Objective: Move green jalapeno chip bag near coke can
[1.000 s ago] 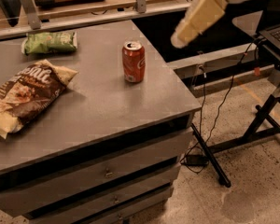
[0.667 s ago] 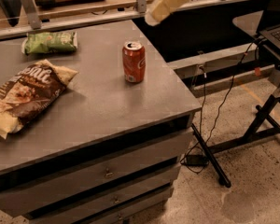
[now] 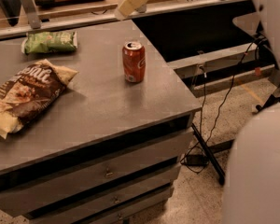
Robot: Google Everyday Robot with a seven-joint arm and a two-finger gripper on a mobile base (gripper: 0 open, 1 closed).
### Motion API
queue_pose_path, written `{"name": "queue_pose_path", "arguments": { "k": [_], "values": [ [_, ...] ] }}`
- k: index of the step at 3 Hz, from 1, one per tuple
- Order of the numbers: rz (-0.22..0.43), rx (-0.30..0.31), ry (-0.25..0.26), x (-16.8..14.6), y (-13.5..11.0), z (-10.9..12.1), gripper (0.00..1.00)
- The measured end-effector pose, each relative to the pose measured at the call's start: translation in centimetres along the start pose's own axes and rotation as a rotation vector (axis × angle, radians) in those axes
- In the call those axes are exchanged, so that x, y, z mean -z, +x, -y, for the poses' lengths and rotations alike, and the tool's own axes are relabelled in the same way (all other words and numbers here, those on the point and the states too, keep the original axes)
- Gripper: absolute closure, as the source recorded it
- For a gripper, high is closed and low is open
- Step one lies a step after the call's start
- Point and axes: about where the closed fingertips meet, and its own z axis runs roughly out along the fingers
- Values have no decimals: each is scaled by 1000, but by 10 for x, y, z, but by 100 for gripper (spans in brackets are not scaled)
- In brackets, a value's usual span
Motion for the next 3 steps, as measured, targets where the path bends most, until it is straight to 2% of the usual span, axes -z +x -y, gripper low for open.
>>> {"name": "queue_pose_path", "arguments": {
  "k": [1, 2, 3],
  "values": [
    [-30, -54, -70, -61, 8, 9, 0],
    [-30, -54, -70, -61, 8, 9, 0],
    [-23, -77, -18, -61, 10, 15, 0]
  ]
}}
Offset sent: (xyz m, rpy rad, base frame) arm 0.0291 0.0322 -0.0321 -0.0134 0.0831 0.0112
